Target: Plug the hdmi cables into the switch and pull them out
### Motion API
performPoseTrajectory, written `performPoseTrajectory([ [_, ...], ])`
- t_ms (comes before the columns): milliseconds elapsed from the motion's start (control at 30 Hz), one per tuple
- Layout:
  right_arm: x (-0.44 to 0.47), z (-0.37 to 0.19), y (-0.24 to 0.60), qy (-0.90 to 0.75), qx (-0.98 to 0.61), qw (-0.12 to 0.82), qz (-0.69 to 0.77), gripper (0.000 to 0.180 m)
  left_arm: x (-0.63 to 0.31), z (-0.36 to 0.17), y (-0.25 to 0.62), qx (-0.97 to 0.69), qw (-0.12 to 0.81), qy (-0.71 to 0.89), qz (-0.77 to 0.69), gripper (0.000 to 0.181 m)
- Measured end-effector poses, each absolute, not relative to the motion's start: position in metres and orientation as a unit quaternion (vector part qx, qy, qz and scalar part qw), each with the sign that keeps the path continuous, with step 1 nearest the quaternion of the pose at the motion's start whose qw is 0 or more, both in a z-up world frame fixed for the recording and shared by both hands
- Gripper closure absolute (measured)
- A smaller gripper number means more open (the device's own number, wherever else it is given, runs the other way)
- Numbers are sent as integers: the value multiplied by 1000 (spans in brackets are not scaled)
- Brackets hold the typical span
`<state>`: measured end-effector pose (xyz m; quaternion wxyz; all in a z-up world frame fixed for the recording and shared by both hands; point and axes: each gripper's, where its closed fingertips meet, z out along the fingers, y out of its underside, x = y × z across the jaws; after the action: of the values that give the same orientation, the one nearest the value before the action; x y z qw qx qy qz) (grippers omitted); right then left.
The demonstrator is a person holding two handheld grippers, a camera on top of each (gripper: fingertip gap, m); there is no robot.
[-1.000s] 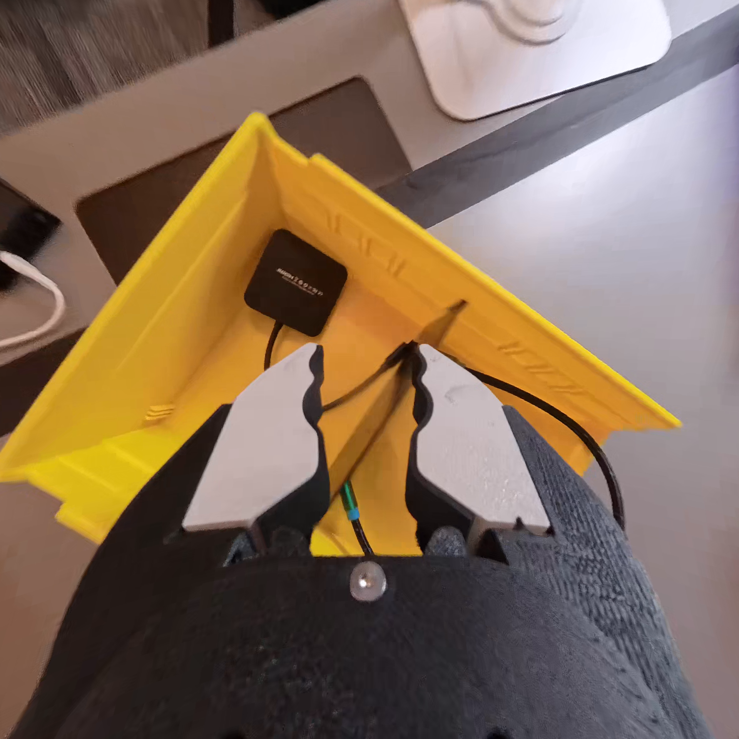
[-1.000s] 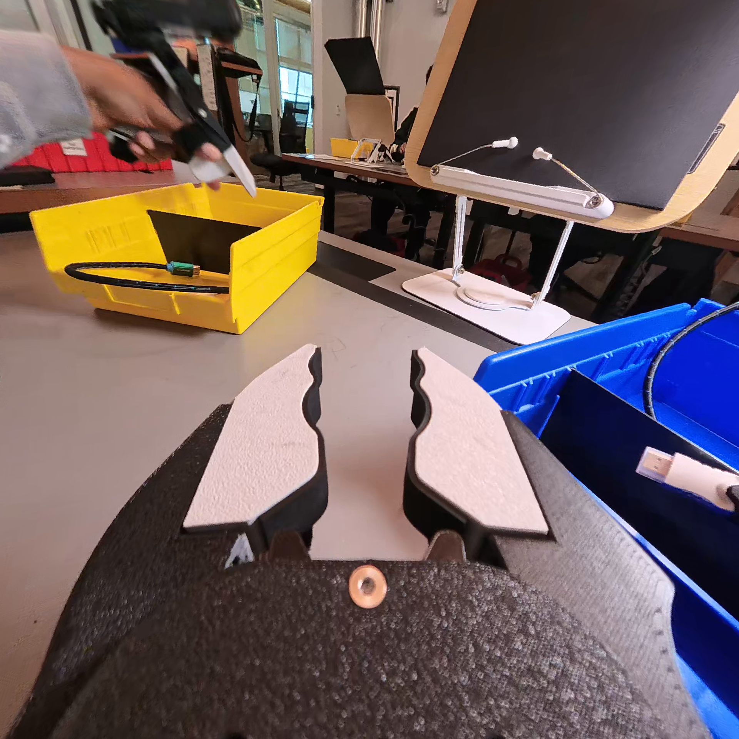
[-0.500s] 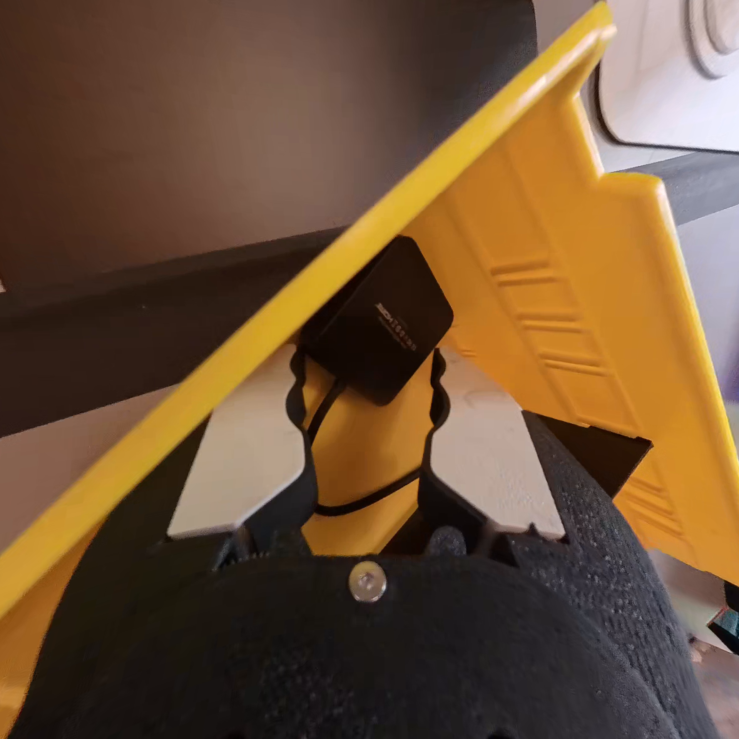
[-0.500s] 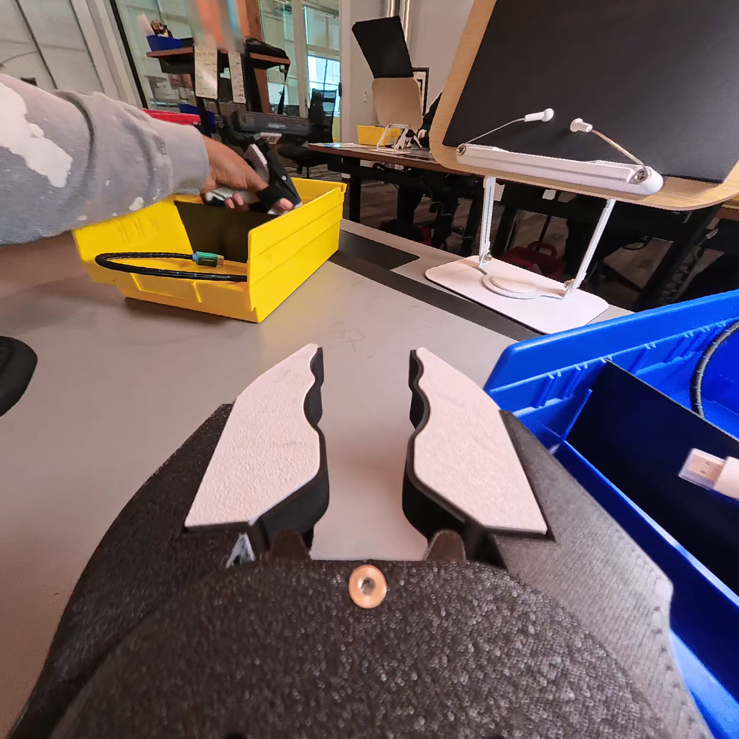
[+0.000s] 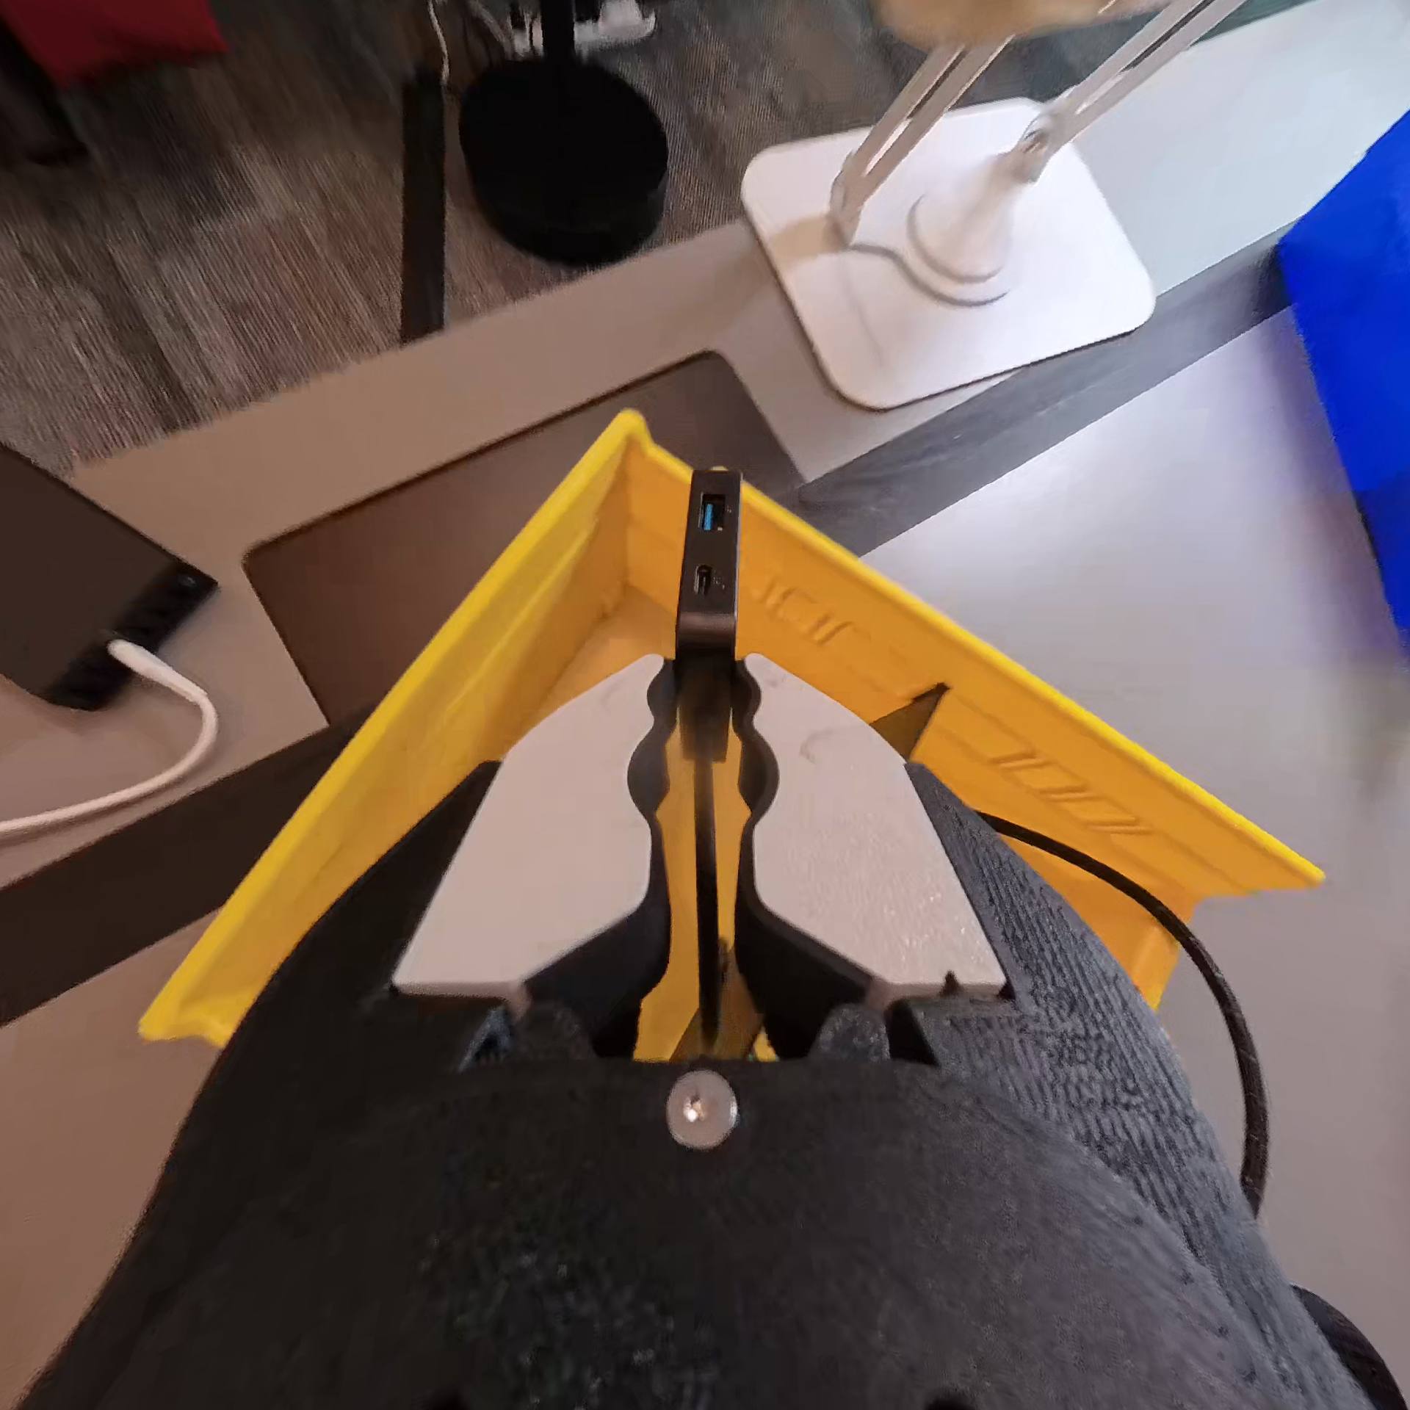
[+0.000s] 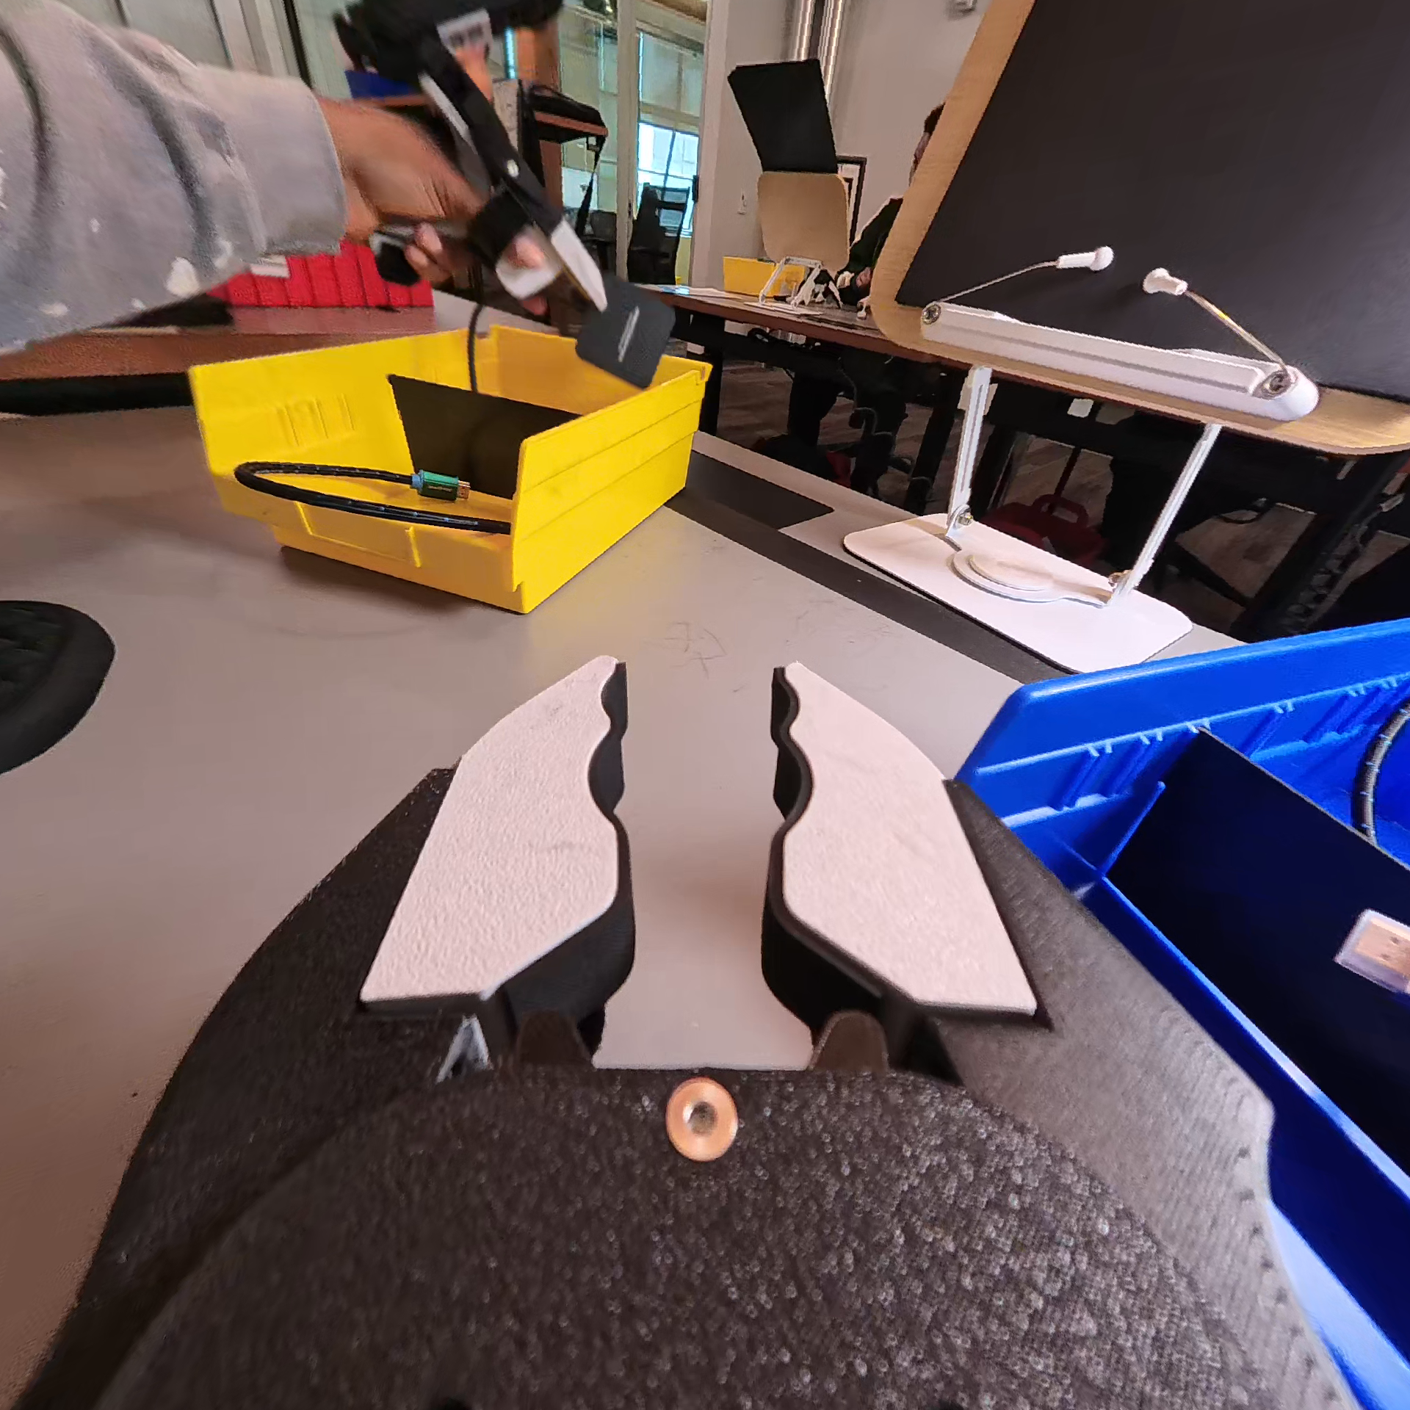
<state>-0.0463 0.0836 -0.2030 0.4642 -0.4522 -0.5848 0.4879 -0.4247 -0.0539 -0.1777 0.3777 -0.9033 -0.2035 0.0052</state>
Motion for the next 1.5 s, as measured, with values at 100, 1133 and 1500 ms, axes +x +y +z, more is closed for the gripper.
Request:
performPoseTrajectory([
  [100,-46,-202,83,-585,-449,469,486,144,-403,-125,-48,-880,447,-159,34,167],
  [1133,-33,-46,6,-750,-133,460,457,157,-36,-35,-16,-661,659,360,-8,166],
  [1500,-65,-109,11,-824,-166,436,322,166,-56,-95,2,-784,503,352,89,165],
])
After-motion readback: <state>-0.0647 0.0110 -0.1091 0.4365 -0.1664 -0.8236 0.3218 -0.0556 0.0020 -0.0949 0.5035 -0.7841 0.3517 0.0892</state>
